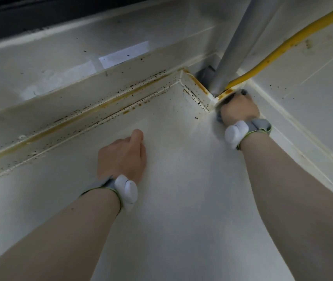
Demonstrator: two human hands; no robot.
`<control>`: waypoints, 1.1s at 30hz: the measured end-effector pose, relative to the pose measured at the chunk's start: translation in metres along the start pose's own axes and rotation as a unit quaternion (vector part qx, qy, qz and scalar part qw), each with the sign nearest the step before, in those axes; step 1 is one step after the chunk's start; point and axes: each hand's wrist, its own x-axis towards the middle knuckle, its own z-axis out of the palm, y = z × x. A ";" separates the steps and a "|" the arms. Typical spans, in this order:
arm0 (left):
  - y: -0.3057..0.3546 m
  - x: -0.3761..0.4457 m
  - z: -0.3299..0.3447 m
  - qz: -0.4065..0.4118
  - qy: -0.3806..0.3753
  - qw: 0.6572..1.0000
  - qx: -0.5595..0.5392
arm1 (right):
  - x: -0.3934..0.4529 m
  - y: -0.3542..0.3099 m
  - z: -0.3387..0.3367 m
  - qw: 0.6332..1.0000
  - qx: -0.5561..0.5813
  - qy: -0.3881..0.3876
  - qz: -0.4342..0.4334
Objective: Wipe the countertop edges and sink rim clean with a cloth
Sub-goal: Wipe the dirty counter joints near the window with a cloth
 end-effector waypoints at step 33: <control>0.002 0.001 0.004 -0.003 0.020 1.000 0.018 | -0.063 0.034 0.011 0.978 -0.103 0.047 -0.174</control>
